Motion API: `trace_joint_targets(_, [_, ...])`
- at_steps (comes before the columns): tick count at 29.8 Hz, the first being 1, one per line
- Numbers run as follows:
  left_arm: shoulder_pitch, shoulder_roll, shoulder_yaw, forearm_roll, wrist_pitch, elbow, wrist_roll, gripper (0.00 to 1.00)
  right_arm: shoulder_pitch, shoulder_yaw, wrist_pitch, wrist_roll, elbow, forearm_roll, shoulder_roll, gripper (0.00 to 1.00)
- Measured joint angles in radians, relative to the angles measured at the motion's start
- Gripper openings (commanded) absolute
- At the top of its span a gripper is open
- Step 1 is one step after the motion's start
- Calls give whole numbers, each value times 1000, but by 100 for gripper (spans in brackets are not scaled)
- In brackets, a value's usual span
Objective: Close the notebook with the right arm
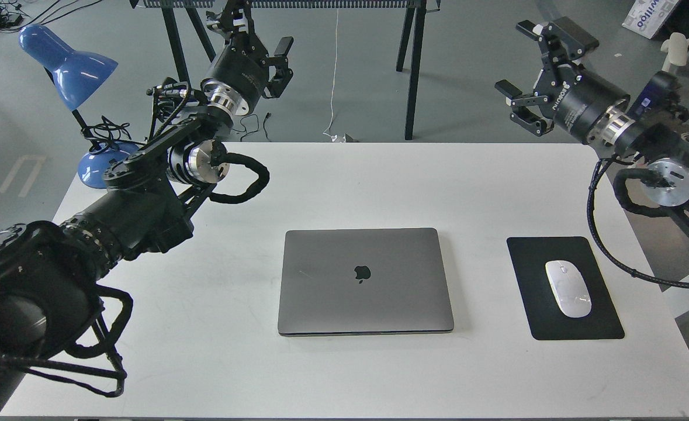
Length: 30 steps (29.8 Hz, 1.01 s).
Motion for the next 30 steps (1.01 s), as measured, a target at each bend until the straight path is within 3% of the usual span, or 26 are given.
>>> trace_joint_targets(10, [0,0,0,0,0,0,0,100,-191,276,-69,1,104,76,-17,100])
trace_joint_targets(18, [0,0,0,0,0,0,0,100,-214,359,-169,2,113,76,125,100])
trace_joint_targets(30, [0,0,0,0,-1,0,0,100,-173,363,-126,3,-16,73,287,100])
